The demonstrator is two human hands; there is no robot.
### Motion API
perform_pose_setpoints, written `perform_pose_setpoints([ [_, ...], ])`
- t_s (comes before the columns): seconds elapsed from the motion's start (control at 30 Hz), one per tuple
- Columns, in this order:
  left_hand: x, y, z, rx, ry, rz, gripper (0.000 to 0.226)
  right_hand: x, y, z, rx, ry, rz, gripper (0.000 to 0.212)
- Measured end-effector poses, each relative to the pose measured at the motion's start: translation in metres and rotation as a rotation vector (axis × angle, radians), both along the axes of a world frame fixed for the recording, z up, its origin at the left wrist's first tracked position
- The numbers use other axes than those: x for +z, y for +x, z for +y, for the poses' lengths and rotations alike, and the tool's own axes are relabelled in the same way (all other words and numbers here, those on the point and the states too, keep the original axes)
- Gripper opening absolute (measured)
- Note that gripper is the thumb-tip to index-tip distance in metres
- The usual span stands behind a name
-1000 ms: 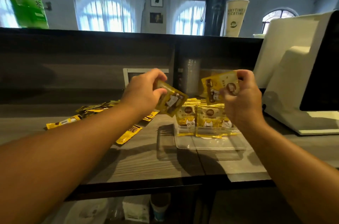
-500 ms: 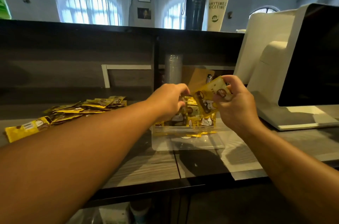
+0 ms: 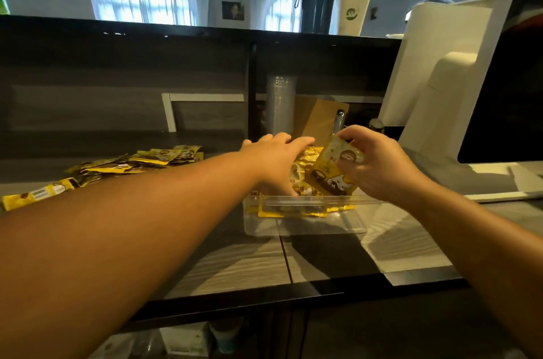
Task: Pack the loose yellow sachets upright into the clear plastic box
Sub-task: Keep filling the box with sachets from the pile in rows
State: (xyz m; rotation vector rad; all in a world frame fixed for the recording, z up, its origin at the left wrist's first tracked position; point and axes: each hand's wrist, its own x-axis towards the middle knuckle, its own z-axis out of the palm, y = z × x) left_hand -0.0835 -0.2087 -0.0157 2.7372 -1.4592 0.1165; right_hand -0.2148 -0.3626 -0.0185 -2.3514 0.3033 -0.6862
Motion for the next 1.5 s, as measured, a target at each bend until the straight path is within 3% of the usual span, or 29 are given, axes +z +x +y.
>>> perform_pose_setpoints([
  [0.1, -0.005, 0.003, -0.004, 0.02, 0.118, -0.148, 0.116, 0.01, 0.005, -0.001, 0.009, -0.23, 0.164, 0.043],
  [0.27, -0.015, 0.005, -0.012, 0.034, 0.042, -0.204, 0.112, 0.011, 0.022, 0.004, -0.018, -0.635, 0.39, 0.05],
  [0.47, -0.018, 0.008, -0.012, 0.042, -0.004, -0.202, 0.107, 0.0, 0.044, -0.004, -0.062, -0.875, 0.412, 0.078],
  [0.63, -0.019, 0.012, -0.012, 0.048, -0.016, -0.186, 0.113, -0.007, 0.057, -0.005, 0.01, -0.686, 0.474, 0.09],
  [0.83, -0.006, 0.012, -0.002, 0.026, -0.134, 0.006, 0.116, 0.0, 0.056, -0.007, 0.057, -0.69, 0.523, 0.1],
  [0.97, 0.008, 0.007, 0.022, 0.076, -0.342, 0.09, 0.087, 0.013, 0.053, 0.004, 0.057, -0.639, 0.497, 0.098],
  [1.1, 0.013, 0.01, 0.066, 0.145, -0.475, 0.095, 0.061, 0.029, 0.052, 0.032, 0.082, -0.582, 0.334, 0.083],
  [1.27, -0.011, 0.013, 0.137, 0.302, -0.48, 0.077, 0.055, 0.037, 0.061, 0.102, 0.157, -0.589, 0.158, 0.067],
  [1.37, -0.037, 0.011, 0.181, 0.441, -0.338, -0.017, 0.062, 0.031, 0.067, 0.151, 0.253, -0.555, 0.144, 0.063],
  [1.5, -0.057, 0.013, 0.227, 0.548, -0.217, -0.01, 0.073, 0.006, 0.075, 0.203, 0.39, -0.561, 0.155, 0.061],
])
